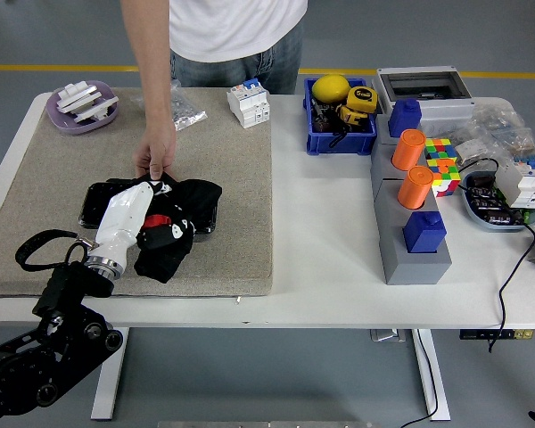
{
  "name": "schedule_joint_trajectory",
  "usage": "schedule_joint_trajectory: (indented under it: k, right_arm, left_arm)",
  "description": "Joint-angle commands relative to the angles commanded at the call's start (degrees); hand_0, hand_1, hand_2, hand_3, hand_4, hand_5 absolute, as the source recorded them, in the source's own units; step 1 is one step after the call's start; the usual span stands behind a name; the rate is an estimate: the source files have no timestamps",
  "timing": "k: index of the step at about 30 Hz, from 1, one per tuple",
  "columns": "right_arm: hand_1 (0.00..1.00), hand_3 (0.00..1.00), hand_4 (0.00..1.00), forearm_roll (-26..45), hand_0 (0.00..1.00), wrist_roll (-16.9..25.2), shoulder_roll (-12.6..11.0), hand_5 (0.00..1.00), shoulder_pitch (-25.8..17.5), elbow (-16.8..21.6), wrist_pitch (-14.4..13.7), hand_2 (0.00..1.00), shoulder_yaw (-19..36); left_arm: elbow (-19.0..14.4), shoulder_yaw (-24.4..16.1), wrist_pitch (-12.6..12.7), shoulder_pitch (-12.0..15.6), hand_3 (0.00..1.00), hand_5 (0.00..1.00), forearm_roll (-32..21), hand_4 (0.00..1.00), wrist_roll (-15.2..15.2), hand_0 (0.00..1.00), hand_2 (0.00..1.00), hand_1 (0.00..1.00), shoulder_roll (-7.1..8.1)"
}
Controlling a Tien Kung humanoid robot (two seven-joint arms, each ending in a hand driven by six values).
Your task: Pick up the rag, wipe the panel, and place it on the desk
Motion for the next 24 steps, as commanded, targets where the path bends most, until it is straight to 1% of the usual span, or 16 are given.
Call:
schedule_joint_trajectory:
  k: [4, 12, 14, 17, 24]
  right_arm:
    - [0.668, 0.64, 0.998, -0.16, 0.712, -0.05, 0.03, 0.567, -0.01, 0.0, 0.02, 0.693, 0.1]
    - [0.667, 0.641, 0.998, -0.3, 0.712, -0.09, 0.06, 0.567, -0.07, -0.01, 0.04, 0.692, 0.2]
    - [0.667, 0.641, 0.998, -0.21, 0.712, -0.07, 0.07, 0.567, -0.11, 0.0, 0.02, 0.692, 0.18]
    - [0.667, 0.641, 0.998, -0.51, 0.713, -0.19, 0.04, 0.566, -0.09, 0.02, 0.04, 0.693, 0.36]
    - [0.667, 0.641, 0.998, -0.33, 0.714, -0.14, -0.03, 0.566, 0.06, 0.03, 0.04, 0.693, 0.24]
  left_arm:
    - [1.4, -2.12, -0.23, 0.08, 0.401, 0.002, 0.25, 0.09, 0.66, 0.267, 0.457, 0.137, 0.38]
    - [3.98, -5.51, 0.07, 0.33, 0.401, 0.002, 0.39, 0.085, 0.7, 0.268, 0.457, 0.137, 1.28]
    - [3.98, -6.05, 0.14, 0.29, 0.401, 0.002, -1.0, 0.085, 0.68, 0.268, 0.457, 0.137, 1.91]
    - [4.03, -6.53, 0.16, -0.08, 0.4, 0.002, -1.46, 0.078, 0.88, 0.27, 0.457, 0.137, 2.8]
    - [4.58, -8.38, 0.58, -0.51, 0.402, 0.002, -1.15, 0.074, 0.98, 0.273, 0.456, 0.137, 4.25]
